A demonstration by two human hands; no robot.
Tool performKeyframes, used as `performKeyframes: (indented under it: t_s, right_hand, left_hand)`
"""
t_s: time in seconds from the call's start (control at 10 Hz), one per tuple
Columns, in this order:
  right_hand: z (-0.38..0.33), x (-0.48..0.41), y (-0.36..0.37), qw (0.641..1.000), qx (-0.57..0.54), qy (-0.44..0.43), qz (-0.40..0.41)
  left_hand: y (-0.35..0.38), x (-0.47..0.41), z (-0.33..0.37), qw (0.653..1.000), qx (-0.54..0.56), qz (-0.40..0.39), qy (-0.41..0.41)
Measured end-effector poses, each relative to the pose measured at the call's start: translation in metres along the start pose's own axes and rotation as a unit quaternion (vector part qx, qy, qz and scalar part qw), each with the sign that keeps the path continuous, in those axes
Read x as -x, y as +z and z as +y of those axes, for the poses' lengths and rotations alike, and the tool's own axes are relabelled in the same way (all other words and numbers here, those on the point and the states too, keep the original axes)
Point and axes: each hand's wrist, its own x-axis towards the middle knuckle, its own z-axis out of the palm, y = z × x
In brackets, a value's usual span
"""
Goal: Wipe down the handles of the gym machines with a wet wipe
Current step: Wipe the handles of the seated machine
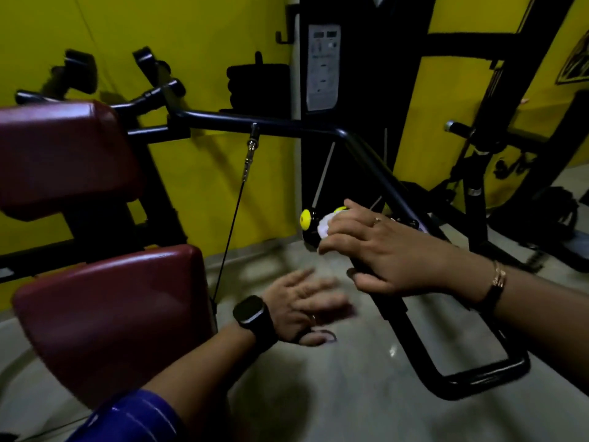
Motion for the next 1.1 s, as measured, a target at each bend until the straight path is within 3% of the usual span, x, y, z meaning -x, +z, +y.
performKeyframes:
  t_s: [0.1,0.2,0.3,0.4,0.5,0.6,0.7,0.8,0.9,1.0,1.1]
  right_hand:
    - [-0.011,-0.013,0.004,0.997,-0.007,0.075,0.021]
    - [-0.017,-0.03,-0.003,0.98,-0.079,0.155,0.093]
    - [-0.024,-0.041,-0.016,0.929,-0.159,0.267,0.198]
    - [-0.04,-0.055,-0.023,0.87,-0.133,0.346,0.325]
    - [-0.055,-0.073,-0.013,0.837,-0.051,0.371,0.398]
    - [-0.067,-0.095,-0.003,0.841,0.052,0.406,0.352]
    - [-0.071,-0.117,0.022,0.859,0.065,0.425,0.278]
    - [-0.068,-0.127,0.018,0.874,0.043,0.476,0.088]
    - [-0.064,-0.121,0.039,0.87,0.09,0.484,-0.039]
    - [-0.07,-0.103,0.064,0.884,0.191,0.426,-0.01]
    - [-0.076,-0.076,0.076,0.9,0.246,0.36,0.014]
  left_hand:
    - [0.007,0.016,-0.018,0.93,0.147,0.045,-0.335]
    - [0.003,-0.01,-0.038,0.647,0.435,0.099,-0.618]
    - [0.011,-0.024,-0.056,0.438,0.568,0.126,-0.686]
    - [0.02,-0.033,-0.062,0.279,0.662,0.161,-0.676]
    - [0.024,-0.042,-0.059,0.216,0.704,0.173,-0.653]
    - [0.022,-0.053,-0.056,0.165,0.734,0.163,-0.638]
    - [0.026,-0.053,-0.055,0.184,0.776,0.157,-0.582]
    - [0.024,-0.053,-0.061,0.122,0.766,0.155,-0.612]
    - [0.027,-0.044,-0.065,0.206,0.787,0.107,-0.572]
    - [0.023,-0.035,-0.083,0.264,0.784,0.041,-0.561]
    - [0.02,-0.035,-0.107,0.418,0.753,-0.055,-0.506]
